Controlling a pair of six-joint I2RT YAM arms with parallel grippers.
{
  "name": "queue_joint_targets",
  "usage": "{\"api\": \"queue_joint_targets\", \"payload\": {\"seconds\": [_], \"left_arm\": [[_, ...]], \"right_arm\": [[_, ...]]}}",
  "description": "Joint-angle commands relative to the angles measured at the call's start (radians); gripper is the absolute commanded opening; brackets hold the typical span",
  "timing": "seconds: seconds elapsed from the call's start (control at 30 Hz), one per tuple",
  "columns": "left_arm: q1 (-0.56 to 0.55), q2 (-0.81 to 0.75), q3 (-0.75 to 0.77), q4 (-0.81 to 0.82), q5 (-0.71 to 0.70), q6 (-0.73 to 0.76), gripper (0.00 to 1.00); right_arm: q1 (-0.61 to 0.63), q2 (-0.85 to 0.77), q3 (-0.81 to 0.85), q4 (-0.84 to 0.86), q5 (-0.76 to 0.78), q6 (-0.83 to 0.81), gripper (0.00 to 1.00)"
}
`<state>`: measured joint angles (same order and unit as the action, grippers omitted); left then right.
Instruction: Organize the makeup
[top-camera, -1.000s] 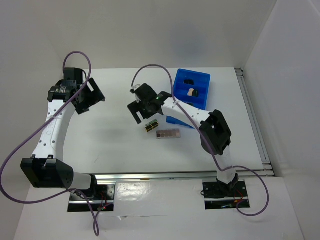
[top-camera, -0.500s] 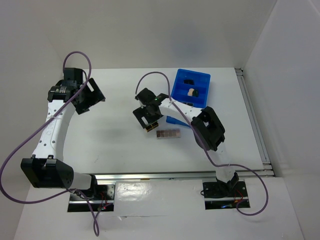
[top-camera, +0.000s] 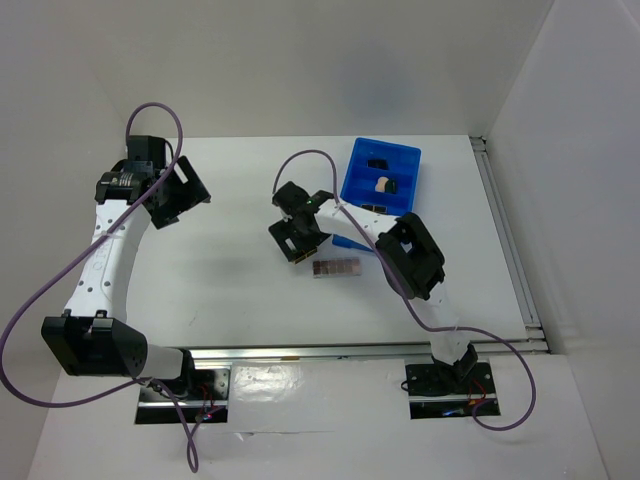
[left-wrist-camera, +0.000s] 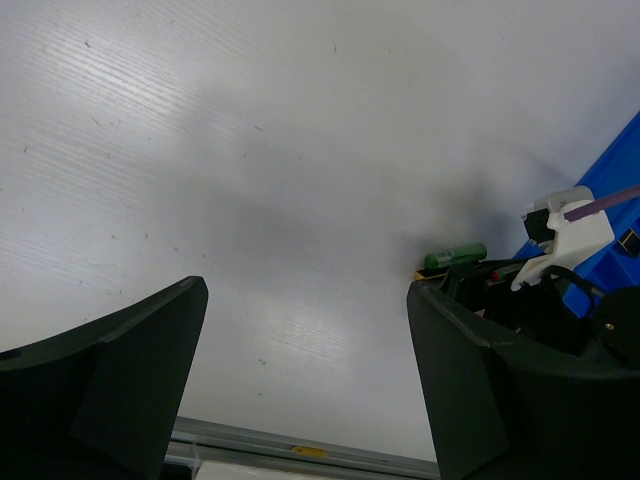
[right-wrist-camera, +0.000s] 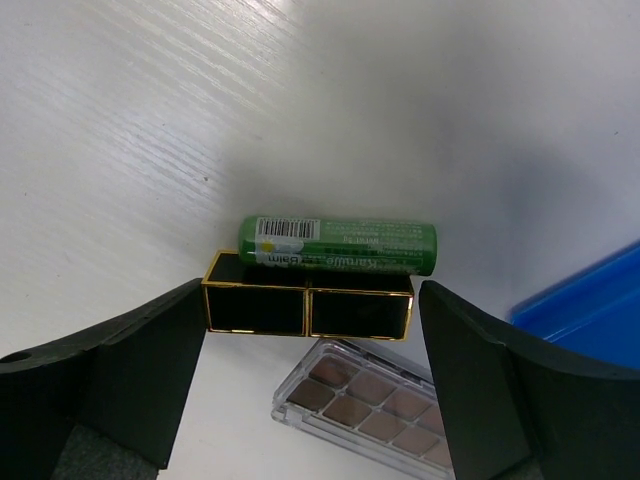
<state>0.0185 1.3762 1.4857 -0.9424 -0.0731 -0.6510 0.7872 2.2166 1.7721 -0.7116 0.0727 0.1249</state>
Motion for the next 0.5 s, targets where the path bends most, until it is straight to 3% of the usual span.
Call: {"api": "queue_joint_targets", "payload": {"seconds": [0.0, 0.17, 0.23, 0.47], "left_arm": [[0.006, -0.023, 0.019, 0.007, -0.005, 0.022, 0.95], [0.006, -0.023, 0.019, 0.007, -0.005, 0.022, 0.95], [0.006, -0.023, 0.019, 0.007, -0.005, 0.022, 0.95], [0.006, -0.023, 0.01, 0.007, -0.005, 0.022, 0.95]], "right_arm": [[0.003, 0.003, -0.013, -0.005, 0.007, 0.016, 0.9], [0.012, 0.003, -0.013, -0.005, 0.007, 0.027, 0.84], [0.012, 0.003, -0.013, -0.017, 0.03, 0.027, 0.76], [0.032, -0.112, 0.067, -0.055, 0.085, 0.036, 0.66]]}}
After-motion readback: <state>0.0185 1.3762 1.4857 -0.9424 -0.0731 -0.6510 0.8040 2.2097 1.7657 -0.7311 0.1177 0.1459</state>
